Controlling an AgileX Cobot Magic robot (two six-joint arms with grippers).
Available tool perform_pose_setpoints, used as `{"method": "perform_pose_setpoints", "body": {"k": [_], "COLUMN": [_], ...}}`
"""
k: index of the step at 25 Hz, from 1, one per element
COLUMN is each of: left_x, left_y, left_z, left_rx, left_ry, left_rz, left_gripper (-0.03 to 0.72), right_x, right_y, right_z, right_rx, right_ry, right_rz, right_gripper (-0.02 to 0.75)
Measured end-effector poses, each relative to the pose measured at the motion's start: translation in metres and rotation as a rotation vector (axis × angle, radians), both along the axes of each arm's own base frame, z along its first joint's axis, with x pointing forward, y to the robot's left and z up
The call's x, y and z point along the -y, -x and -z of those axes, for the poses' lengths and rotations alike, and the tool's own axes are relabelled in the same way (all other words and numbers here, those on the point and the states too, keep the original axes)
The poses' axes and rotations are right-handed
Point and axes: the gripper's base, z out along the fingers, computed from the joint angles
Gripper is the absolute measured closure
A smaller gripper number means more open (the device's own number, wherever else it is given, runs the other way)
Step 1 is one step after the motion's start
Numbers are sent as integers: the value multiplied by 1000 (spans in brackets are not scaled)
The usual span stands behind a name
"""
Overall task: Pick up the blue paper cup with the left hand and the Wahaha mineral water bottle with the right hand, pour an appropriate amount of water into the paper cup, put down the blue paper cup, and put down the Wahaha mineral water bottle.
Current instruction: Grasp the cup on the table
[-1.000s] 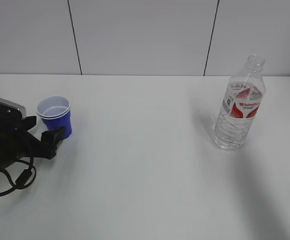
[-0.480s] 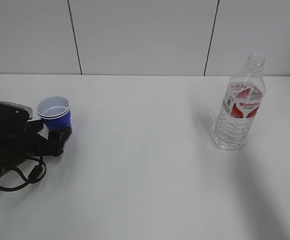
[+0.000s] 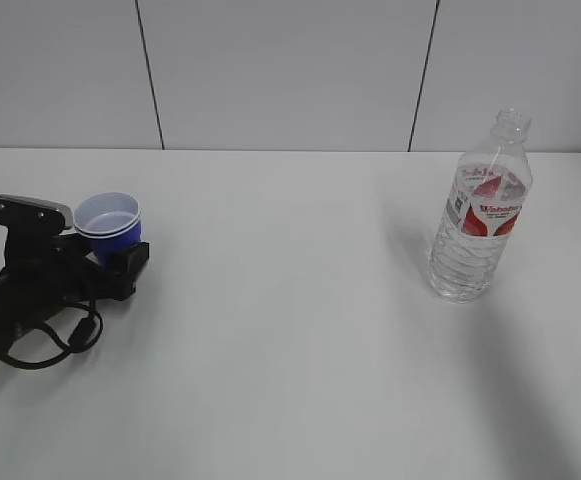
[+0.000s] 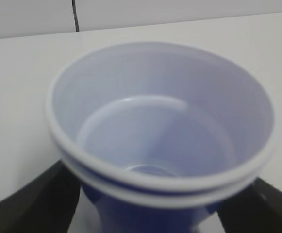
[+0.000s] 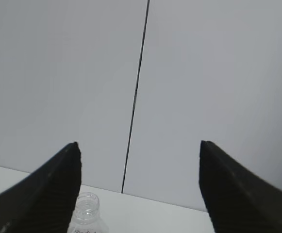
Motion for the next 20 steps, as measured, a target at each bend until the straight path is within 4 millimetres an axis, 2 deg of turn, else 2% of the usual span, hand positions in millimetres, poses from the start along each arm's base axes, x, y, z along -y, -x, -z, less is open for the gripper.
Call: {"method": "perform_pose_setpoints", "body": {"k": [10,20], "left_x": [2,2], "left_y": [-11,-11], "left_z": [6,6], "left_rx": [12,10], "left_ry": [9,9], "left_rz": [-2,0], "left_gripper": [67,230], "right_x": [0,0], "right_y": [0,0], "right_z": [0,0], "right_rx": [0,0], "right_ry": [0,0], "right_rz": [0,0], "right_gripper": [170,170]}}
